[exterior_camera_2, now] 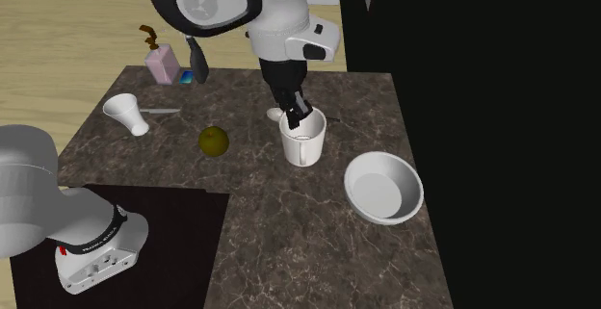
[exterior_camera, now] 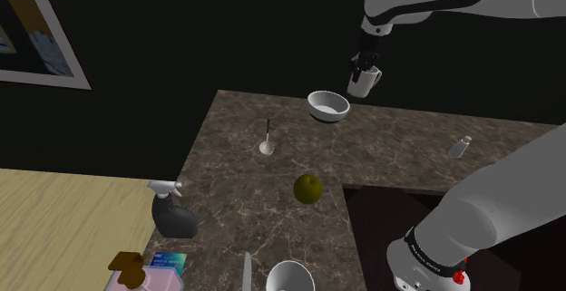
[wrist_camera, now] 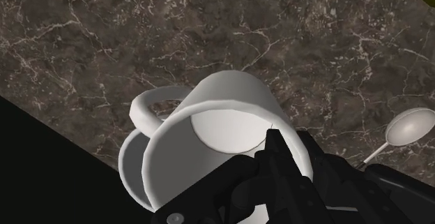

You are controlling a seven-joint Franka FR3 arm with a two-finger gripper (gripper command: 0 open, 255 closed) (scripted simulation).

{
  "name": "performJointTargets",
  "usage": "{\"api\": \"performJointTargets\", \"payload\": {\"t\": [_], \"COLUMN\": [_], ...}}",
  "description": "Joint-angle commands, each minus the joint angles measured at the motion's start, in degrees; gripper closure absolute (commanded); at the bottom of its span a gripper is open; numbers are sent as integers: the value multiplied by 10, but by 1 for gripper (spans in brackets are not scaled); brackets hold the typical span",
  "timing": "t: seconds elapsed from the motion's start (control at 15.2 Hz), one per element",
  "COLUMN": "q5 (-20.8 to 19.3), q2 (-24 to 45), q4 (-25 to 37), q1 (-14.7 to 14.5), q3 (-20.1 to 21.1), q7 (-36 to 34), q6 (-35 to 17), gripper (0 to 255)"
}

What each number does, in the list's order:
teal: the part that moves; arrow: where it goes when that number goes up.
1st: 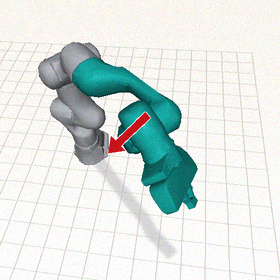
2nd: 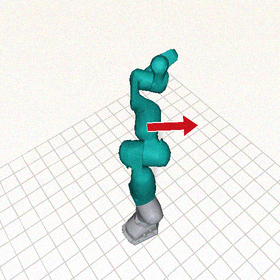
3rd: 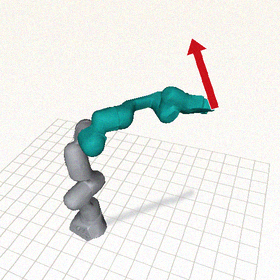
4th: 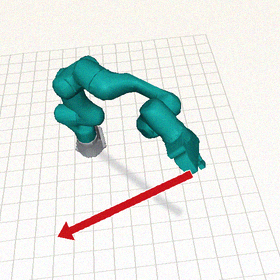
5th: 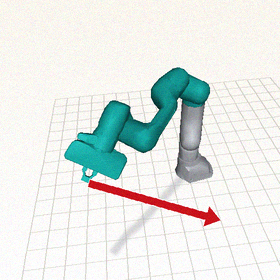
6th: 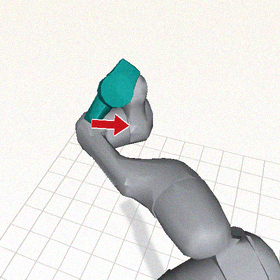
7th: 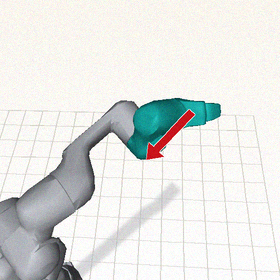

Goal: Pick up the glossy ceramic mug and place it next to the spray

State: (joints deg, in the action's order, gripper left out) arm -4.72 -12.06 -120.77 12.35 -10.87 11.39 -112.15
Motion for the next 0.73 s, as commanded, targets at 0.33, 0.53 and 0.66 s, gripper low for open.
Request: {"api": "performJointTargets", "payload": {"t": [0.33,0.53,0.66], "q5": [1,0,1], "q2": [-3,-25,-44], "q4": [51,36,16], "q1": [-1,-11,-20], "q3": [2,19,37], "q7": [2,-25,-53], "q6": [55,62,64], "gripper": [255,255,255]}}
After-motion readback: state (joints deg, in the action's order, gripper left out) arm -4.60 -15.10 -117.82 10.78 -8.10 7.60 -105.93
